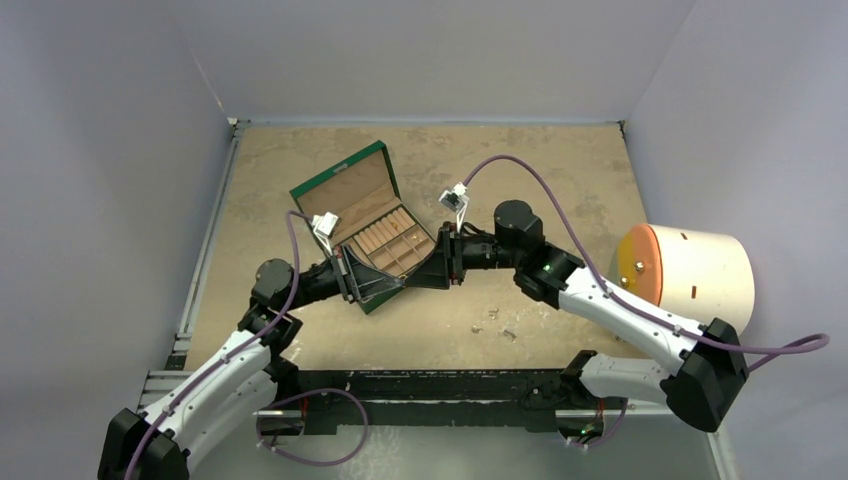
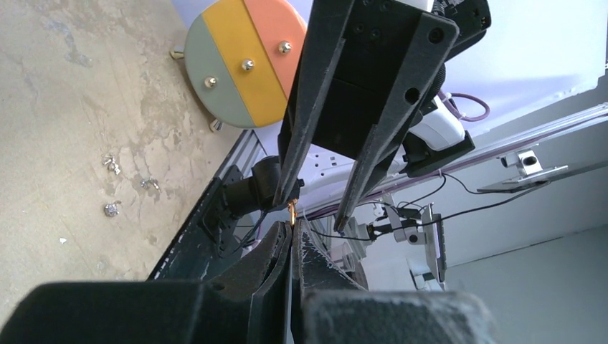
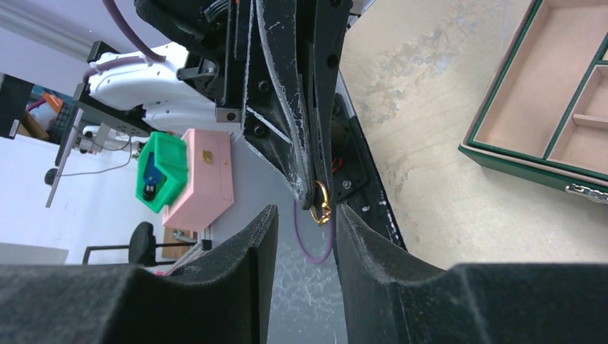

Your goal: Organize the mixed jewelry

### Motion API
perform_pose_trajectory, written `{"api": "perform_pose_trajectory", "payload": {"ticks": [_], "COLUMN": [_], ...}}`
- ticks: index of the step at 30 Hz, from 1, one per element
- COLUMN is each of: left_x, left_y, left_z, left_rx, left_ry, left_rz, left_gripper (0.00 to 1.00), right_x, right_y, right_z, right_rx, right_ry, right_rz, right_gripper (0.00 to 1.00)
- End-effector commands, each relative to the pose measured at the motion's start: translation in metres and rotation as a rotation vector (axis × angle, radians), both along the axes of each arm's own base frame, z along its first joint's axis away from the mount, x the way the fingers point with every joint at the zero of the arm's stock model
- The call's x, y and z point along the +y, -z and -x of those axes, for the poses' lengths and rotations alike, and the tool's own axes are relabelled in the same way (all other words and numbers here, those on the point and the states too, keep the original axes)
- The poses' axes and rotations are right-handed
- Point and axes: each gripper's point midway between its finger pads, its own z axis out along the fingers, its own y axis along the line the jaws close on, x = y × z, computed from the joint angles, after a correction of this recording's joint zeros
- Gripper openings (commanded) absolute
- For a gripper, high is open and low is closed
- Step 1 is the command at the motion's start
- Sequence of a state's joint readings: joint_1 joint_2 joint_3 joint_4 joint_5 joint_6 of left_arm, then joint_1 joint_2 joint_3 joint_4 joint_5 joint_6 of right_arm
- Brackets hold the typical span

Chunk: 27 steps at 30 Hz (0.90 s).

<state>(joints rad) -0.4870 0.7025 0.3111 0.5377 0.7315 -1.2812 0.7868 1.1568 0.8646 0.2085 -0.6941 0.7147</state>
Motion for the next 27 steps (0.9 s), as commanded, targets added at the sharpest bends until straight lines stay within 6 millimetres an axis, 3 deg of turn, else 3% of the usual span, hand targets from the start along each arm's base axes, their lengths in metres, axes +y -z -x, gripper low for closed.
{"api": "perform_pose_trajectory", "payload": {"ticks": [1, 12, 27], "left_x": [0.0001, 0.0002, 0.0013], "left_y": [-0.0333, -0.0361, -0.0379], "left_z": [0.0094, 0.0106, 0.0118], "left_rx": [-0.137, -0.145, -0.147], "left_ry": [0.033, 0.038, 0.035], "left_rz": [0.048, 0.056, 0.07], "left_gripper": [0.0, 0.0, 0.0], "right_x": [0.0023, 0.0039, 0.0042], "right_y": [-0.0154, -0.0202, -0.0215], "right_z": [0.0037, 0.0055, 0.0076], "right_rx": [-0.03, -0.032, -0.025], "right_ry": [-0.037, -0.057, -0.063], "right_rz": [-0.061, -0.088, -0.098], "right_gripper": [0.39, 0.3, 0.0]}}
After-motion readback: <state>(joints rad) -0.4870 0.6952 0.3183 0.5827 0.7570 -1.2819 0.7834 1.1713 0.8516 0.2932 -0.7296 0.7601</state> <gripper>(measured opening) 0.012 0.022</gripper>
